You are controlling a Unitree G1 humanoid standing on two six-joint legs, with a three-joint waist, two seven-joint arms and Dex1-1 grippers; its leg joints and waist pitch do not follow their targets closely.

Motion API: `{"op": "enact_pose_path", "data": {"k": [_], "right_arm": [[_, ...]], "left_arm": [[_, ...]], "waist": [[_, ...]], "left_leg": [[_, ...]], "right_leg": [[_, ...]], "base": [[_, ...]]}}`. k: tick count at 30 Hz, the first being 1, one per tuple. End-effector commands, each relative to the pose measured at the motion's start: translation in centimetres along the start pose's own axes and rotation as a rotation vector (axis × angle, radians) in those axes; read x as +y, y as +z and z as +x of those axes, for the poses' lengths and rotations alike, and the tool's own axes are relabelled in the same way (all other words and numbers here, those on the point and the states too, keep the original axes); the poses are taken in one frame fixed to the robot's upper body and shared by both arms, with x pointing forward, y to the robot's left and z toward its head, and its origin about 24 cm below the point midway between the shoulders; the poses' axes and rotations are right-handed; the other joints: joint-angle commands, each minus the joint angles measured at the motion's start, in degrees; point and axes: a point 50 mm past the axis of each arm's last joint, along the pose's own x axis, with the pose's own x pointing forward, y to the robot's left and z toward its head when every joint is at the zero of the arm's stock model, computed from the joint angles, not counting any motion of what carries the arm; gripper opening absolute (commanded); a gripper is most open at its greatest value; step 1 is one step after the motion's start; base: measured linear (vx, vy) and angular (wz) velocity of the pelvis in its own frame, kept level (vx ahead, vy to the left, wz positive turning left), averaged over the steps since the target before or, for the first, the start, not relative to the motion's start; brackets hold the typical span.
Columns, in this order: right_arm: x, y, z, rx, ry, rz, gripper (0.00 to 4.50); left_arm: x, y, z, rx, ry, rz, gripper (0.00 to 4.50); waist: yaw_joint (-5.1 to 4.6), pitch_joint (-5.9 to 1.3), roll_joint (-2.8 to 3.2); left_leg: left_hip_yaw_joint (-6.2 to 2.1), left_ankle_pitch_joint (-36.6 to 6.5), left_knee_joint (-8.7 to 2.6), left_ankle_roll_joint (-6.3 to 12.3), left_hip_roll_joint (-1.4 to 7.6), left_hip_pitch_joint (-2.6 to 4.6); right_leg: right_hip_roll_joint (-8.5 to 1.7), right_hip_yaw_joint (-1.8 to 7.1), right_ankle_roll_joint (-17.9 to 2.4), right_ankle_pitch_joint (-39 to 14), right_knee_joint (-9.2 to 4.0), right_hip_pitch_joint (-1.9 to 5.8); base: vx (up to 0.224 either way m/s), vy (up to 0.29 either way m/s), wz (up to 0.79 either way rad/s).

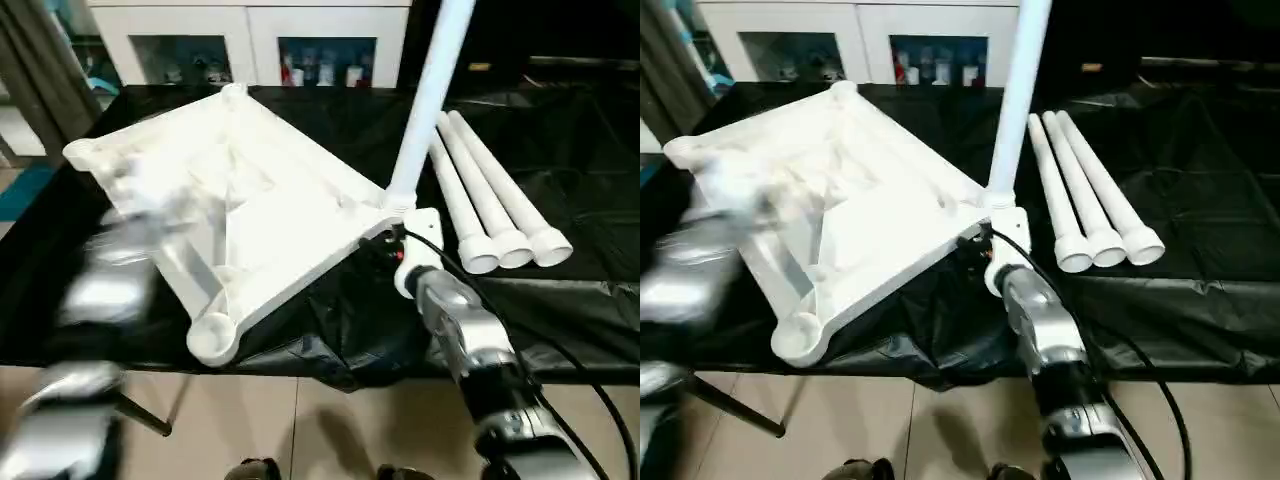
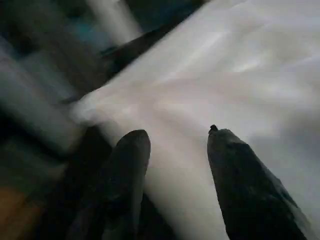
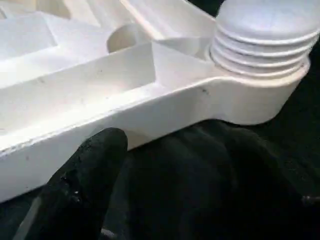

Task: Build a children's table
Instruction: Rotate leg to tighten, then rotate table base

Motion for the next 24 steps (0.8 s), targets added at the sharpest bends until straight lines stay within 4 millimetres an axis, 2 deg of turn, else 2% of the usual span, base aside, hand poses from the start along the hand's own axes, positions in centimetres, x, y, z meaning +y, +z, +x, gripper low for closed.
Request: {"op": "enact_pose_path", "data": {"k": [1,2,3,4,5,6,7,8,9,11,13,14,15,16,18,21,24], "right_arm": [[0.6,0.2,0.4,0.0,0.023,0.0,3.64],[0.7,0.2,0.6,0.005,0.034,0.012,3.64],[0.8,0.3,0.6,0.006,0.037,0.014,3.64],[0.8,0.3,0.7,0.009,0.042,0.012,3.64],[0.8,0.2,0.9,0.018,0.048,0.005,3.64],[0.9,0.2,0.9,0.019,0.049,0.005,3.64],[0.9,0.2,0.9,0.022,0.051,0.002,3.64],[0.9,0.2,1.0,0.025,0.053,0.002,3.64],[0.8,0.2,1.1,0.028,0.054,0.003,3.64],[0.8,0.2,1.3,0.031,0.054,-0.002,3.64],[0.7,0.3,1.4,0.031,0.054,-0.004,3.64],[0.7,0.7,1.6,0.024,0.055,-0.009,3.64],[0.7,0.8,1.6,0.02,0.056,-0.011,3.64],[0.6,0.9,1.7,0.017,0.059,-0.016,3.64],[0.6,1.1,1.7,0.014,0.066,-0.025,3.64],[0.4,0.9,1.7,0.024,0.086,-0.032,3.64],[0.3,0.8,1.8,0.031,0.093,-0.039,3.64]], "left_arm": [[1.1,-0.4,-0.4,0.025,0.037,0.023,2.15],[2.2,-1.5,-1.0,0.065,0.06,0.046,2.15],[2.3,-1.8,-1.1,0.073,0.063,0.05,2.15],[2.6,-2.4,-1.4,0.098,0.054,0.064,2.15],[2.4,-3.5,-2.1,0.15,0.003,0.067,2.15],[2.4,-3.5,-2.2,0.153,-0.002,0.067,2.15],[2.1,-3.8,-2.6,0.169,-0.044,0.065,2.15],[1.6,-3.9,-3.0,0.176,-0.088,0.041,2.15],[1.1,-3.9,-3.5,0.182,-0.132,0.019,2.15],[0.0,-3.8,-4.4,0.199,-0.239,-0.001,2.15],[-0.3,-3.7,-4.7,0.199,-0.287,0.001,2.15],[-1.0,-3.3,-5.4,0.199,-0.387,0.009,2.15],[-1.3,-3.2,-5.6,0.194,-0.425,0.015,2.15],[-1.6,-2.9,-6.0,0.189,-0.479,0.019,2.15],[-2.2,-2.5,-6.4,0.172,-0.548,0.029,2.15],[-3.3,-2.7,-8.0,0.218,-0.711,0.038,2.15],[-3.9,-2.8,-8.8,0.233,-0.79,0.047,2.15]], "waist": [[-0.14,-3.77,0.58],[-0.07,-3.82,0.49],[-0.17,-3.66,0.53],[-0.09,-3.63,0.12],[-0.01,-3.57,0.27],[0.07,-3.75,0.16],[-0.02,-3.59,0.15],[0.07,-3.63,0.23],[0.15,-3.71,0.21],[0.14,-3.46,0.08],[0.17,-3.53,0.13],[0.21,-3.6,0.22],[0.03,-3.47,0.06],[0.05,-3.67,0.14],[0.14,-3.71,0.12],[0.2,-4.05,0.1],[0.22,-4.09,0.15]], "left_leg": [[-1.57,-19.06,-4.82,-0.81,2.49,2.96],[-1.68,-20.37,-4.89,-1.69,2.52,3.1],[-1.74,-20.94,-5.1,-2.1,2.39,2.85],[-1.62,-21.46,-5.16,-2.24,2.43,3.06],[-1.65,-22.12,-5.22,-2.53,2.39,3.13],[-1.74,-21.57,-5.16,-2.69,2.5,3.06],[-1.7,-20.71,-5.36,-2.48,2.39,2.65],[-1.61,-21.16,-5.3,-2.55,2.35,2.9],[-1.64,-20.93,-5.29,-2.85,2.49,2.97],[-1.47,-20.98,-5.34,-2.78,2.43,2.88],[-1.46,-21.22,-5.26,-2.77,2.32,2.86],[-1.46,-21.14,-5.24,-2.78,2.3,2.97],[-1.53,-21.19,-5.41,-2.74,2.29,2.62],[-1.53,-21.04,-5.27,-2.72,2.21,2.7],[-1.35,-19.96,-5.13,-2.49,2.24,2.98],[-1.27,-16.95,-4.88,-1.76,2.19,2.82],[-1.15,-15.68,-4.78,-1.23,2.16,2.85]], "right_leg": [[-1.94,1.43,-10.68,-12.08,-3.31,1.06],[-2.12,1.56,-10.2,-12.76,-3.25,0.95],[-2.06,1.58,-9.52,-13.47,-3.37,1.01],[-2.05,1.64,-9.28,-14.0,-3.6,0.75],[-2.07,1.77,-8.99,-14.49,-3.63,0.6],[-2.37,1.8,-9.22,-13.86,-3.46,0.81],[-2.21,1.74,-9.17,-13.44,-3.47,0.86],[-2.16,1.8,-9.18,-13.45,-3.6,0.61],[-2.41,1.89,-9.84,-12.36,-3.44,0.71],[-2.13,1.82,-10.86,-11.09,-3.49,0.58],[-2.12,1.82,-10.99,-11.04,-3.41,0.71],[-2.14,1.83,-10.94,-10.93,-3.39,0.76],[-2.09,1.75,-10.89,-11.17,-3.28,0.93],[-2.07,1.73,-10.75,-11.19,-3.26,1.03],[-1.98,1.84,-11.02,-9.89,-3.26,0.83],[-1.93,1.76,-12.0,-6.38,-2.74,1.32],[-1.78,1.68,-12.79,-5.09,-2.61,1.38]], "base": [[0.0,0.0,0.0],[0.0,0.0,0.0],[0.0,0.0,0.0],[0.0,0.0,0.0],[0.0,0.0,0.0],[0.0,0.0,0.0],[0.0,0.0,0.0],[0.0,0.0,0.0],[0.0,0.0,0.0],[0.0,0.0,0.0],[0.0,0.0,0.0],[0.0,0.0,0.0],[0.0,0.0,0.0],[0.0,0.0,0.0],[0.0,0.0,0.0],[0.0,0.0,0.0],[0.0,0.0,0.0]]}}
